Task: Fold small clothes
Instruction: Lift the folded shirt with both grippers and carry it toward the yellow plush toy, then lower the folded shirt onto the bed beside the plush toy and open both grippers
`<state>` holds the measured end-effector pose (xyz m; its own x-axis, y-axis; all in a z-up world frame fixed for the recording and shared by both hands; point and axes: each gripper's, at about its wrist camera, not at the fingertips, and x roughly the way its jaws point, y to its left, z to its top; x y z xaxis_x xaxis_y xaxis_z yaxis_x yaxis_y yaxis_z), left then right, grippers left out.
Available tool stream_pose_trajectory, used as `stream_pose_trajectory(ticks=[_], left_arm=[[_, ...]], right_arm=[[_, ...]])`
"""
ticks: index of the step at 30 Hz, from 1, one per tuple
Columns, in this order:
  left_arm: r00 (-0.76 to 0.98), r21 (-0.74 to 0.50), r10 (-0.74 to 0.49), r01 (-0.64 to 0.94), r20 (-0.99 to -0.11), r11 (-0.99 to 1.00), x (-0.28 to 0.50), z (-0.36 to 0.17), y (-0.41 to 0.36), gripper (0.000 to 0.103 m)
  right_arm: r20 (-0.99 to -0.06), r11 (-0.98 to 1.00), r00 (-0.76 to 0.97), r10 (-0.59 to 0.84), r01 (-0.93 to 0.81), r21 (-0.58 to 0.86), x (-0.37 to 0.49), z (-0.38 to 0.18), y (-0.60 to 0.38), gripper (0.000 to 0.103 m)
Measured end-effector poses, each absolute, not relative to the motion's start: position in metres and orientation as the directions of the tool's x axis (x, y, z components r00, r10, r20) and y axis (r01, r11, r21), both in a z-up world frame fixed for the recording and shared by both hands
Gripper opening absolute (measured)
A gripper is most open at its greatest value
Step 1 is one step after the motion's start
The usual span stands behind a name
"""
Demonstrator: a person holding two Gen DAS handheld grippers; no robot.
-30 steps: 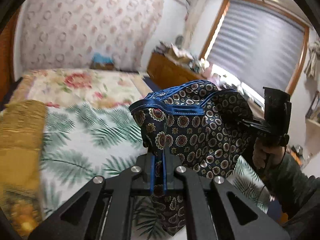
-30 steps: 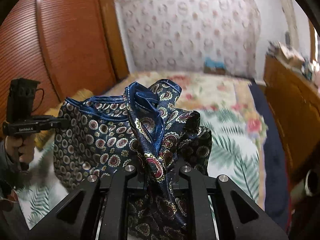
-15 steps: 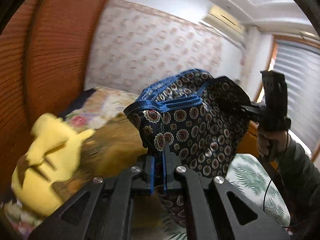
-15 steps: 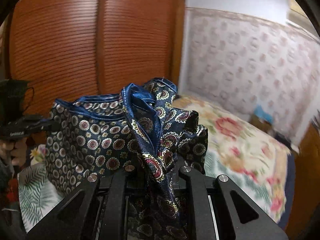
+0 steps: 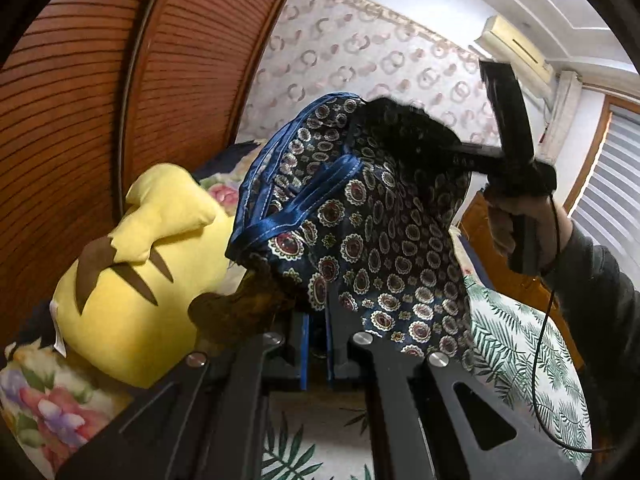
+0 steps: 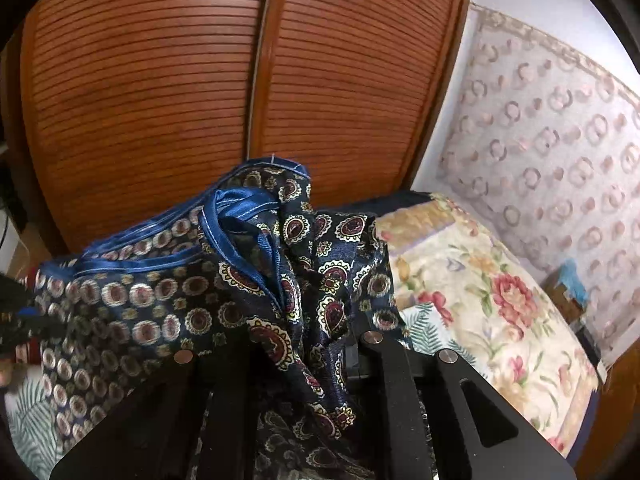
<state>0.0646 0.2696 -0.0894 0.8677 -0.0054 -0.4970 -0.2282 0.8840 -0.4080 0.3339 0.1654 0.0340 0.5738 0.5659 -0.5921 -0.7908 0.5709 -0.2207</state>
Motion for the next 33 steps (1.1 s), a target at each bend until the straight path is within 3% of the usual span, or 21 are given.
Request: stream_pose_trajectory(ticks=[2,6,13,22,33], left_arm=[[0.861,-0.406,-0.009,-0.231,-0.509,0.884,0.062,-0.089,0.268,0.003],[0.849,-0.391,-0.003,-0.241,-0.529,0.888,0.063,-0.09,0.266,0.003],[0.831,-0.371,0.007,-0.256,-0.556,0.893,0.066,-0.09,0.263,0.004],[0.815,-0.257,0.076,-0.268,-0.574,0.928,0.063,-0.078,0.25,0.009],[0.831,-0.102,0.173,-0.265,-0.528,0.959,0.038,-0.046,0.222,0.014]], right_arm=[[-0.598,0.589,0.58,0.554,-0.78,-0.211,0.343,0.034,0.172,0.026],[-0.575,0.652,0.622,0.532,-0.734,-0.19,0.348,0.049,0.166,0.062],[-0.53,0.694,0.651,0.543,-0.703,-0.153,0.335,0.057,0.137,0.063],[-0.703,0.682,0.511,0.495,-0.73,-0.05,0.339,-0.038,0.143,0.063],[-0.6,0.761,0.625,0.499,-0.648,-0.041,0.273,-0.005,0.084,0.063]])
